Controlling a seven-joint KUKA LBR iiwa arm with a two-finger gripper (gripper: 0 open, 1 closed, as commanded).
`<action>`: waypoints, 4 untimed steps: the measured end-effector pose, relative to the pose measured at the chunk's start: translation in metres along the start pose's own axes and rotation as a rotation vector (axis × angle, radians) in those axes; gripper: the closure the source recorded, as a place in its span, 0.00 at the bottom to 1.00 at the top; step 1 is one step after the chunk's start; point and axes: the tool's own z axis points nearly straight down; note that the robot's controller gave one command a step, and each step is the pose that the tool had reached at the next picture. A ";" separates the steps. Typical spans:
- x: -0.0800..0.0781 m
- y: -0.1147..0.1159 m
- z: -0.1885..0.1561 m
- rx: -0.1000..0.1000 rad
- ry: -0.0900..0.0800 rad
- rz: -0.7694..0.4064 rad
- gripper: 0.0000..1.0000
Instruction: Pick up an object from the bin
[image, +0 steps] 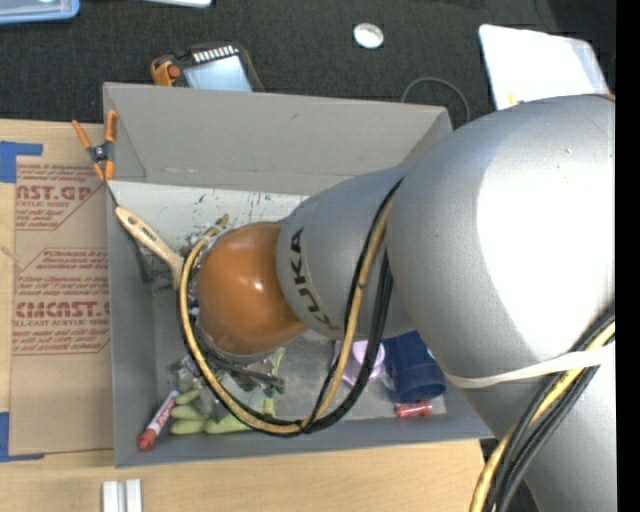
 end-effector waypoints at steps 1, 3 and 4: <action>0.000 0.000 0.000 0.000 -0.002 0.000 0.00; 0.000 -0.001 0.000 0.000 0.001 0.000 1.00; -0.001 -0.008 -0.055 0.000 0.006 -0.081 1.00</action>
Offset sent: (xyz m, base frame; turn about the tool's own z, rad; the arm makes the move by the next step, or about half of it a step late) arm 0.0000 0.0000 0.0000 0.0000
